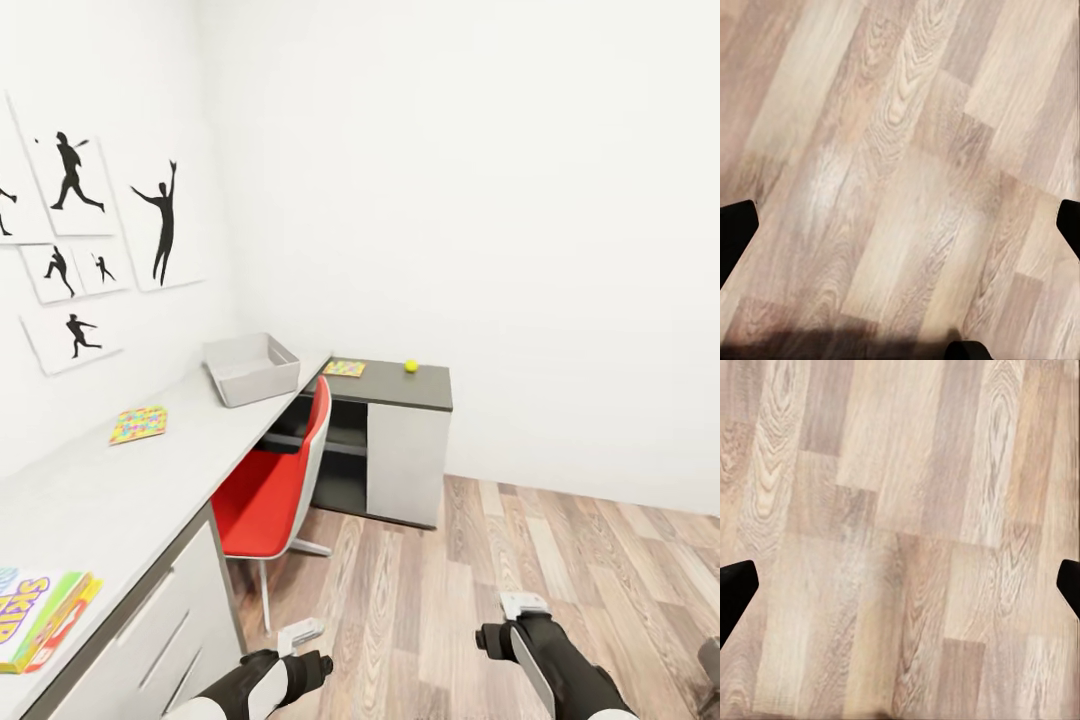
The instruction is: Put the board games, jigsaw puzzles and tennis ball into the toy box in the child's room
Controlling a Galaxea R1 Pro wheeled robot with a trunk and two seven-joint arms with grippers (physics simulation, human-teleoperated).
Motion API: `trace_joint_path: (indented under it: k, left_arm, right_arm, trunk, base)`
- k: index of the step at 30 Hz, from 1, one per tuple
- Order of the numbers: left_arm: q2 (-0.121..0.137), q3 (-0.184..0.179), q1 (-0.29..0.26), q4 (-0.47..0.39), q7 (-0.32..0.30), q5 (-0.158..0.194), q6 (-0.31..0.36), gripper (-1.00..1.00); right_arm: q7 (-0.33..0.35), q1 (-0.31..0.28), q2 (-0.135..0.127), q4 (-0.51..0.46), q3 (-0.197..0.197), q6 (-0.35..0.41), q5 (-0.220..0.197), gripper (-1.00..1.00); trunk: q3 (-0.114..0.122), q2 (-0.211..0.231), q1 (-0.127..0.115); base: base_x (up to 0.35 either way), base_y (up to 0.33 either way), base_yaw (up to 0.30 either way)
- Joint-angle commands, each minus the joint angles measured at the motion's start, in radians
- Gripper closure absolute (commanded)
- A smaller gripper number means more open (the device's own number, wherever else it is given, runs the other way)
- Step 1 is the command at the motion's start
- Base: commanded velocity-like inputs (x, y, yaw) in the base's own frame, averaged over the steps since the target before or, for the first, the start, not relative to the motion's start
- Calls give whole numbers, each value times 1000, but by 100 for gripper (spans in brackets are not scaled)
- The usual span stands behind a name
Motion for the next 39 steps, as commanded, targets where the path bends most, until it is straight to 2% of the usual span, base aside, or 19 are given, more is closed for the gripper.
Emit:
trace_joint_path:
  k: [1, 11, 14, 18, 20, 21, 23, 24, 26, 27, 29, 30, 32, 33, 34, 35, 37, 38, 39]
  left_arm:
    - [0, 1, 0, -8, 4, 7, 6, -100]
    - [0, -3, 1, -99, 2, 8, 30, -100]
    - [0, -8, 4, -192, 1, 8, 77, -100]
    - [0, -36, 25, -270, 0, 9, 100, -100]
    - [0, -84, 51, -347, 2, 16, 112, -100]
    - [0, -84, 51, -347, 2, 16, 112, -100]
    - [0, -145, 89, -447, 12, 46, 127, -100]
    - [0, -145, 89, -447, 12, 46, 127, -100]
    - [0, -205, 132, -563, 41, 102, 150, -100]
    - [0, -205, 132, -563, 41, 102, 150, -100]
    - [0, -257, 169, -674, 97, 165, 170, -100]
    - [0, -257, 169, -674, 97, 165, 170, -100]
    - [0, -310, 200, -759, 170, 215, 183, -100]
    - [0, -310, 200, -759, 170, 215, 183, -100]
    - [0, -338, 211, -789, 204, 234, 187, -100]
    - [0, -338, 211, -789, 204, 234, 187, -100]
    - [0, -387, 228, -833, 258, 263, 193, -100]
    - [0, -387, 228, -833, 258, 263, 193, -100]
    - [0, -406, 234, -848, 277, 275, 195, -100]
  right_arm:
    - [-3, 13, -2, -37, 0, 21, -3, -100]
    - [-3, 93, -33, -268, -8, 139, -8, -100]
    - [-3, 117, -43, -353, -36, 199, -21, -100]
    - [-3, 124, -47, -382, -56, 221, -26, -100]
    - [-3, 127, -48, -393, -63, 229, -28, -100]
    - [-3, 127, -48, -393, -63, 229, -28, -100]
    - [-3, 128, -48, -401, -68, 235, -30, -100]
    - [-3, 128, -48, -401, -68, 235, -30, -100]
    - [-3, 129, -47, -406, -70, 239, -31, -100]
    - [-3, 129, -47, -406, -70, 239, -31, -100]
    - [-3, 130, -46, -409, -72, 242, -31, -100]
    - [-3, 130, -46, -409, -72, 242, -31, -100]
    - [-3, 130, -44, -410, -73, 243, -31, -100]
    - [-3, 130, -44, -410, -73, 243, -31, -100]
    - [-3, 130, -44, -411, -73, 244, -31, -100]
    - [-3, 130, -44, -411, -73, 244, -31, -100]
    - [-3, 131, -43, -412, -73, 245, -31, -100]
    - [-3, 131, -43, -412, -73, 245, -31, -100]
    - [-3, 130, -44, -413, -73, 245, -31, -100]
  trunk:
    - [-1, -1, 0]
    - [3, -1, 0]
    - [4, -1, 0]
    - [6, -1, 0]
    - [7, -1, 0]
    - [7, -1, 0]
    - [8, -1, 0]
    - [9, -1, 0]
    - [9, -1, 0]
    - [10, -1, 0]
    - [11, -1, 0]
    - [11, -1, 0]
    - [12, -1, 0]
    - [13, -1, 0]
    - [13, -1, 0]
    - [13, -1, 0]
    - [14, -1, 0]
    - [15, -1, 0]
    - [15, -1, 0]
  base:
    - [0, 0, -285]
    - [0, 0, -285]
    - [0, 0, -285]
    - [0, 0, -285]
    - [0, 0, -285]
    - [0, 0, -285]
    - [0, 0, -285]
    - [0, 0, -285]
    - [0, 0, -285]
    - [0, 0, -285]
    - [0, 0, -285]
    - [0, 0, -285]
    - [0, 0, -285]
    - [0, 0, -285]
    - [0, 0, -285]
    - [0, 0, -285]
    - [0, 0, -285]
    - [0, 0, -285]
    - [0, 0, -285]
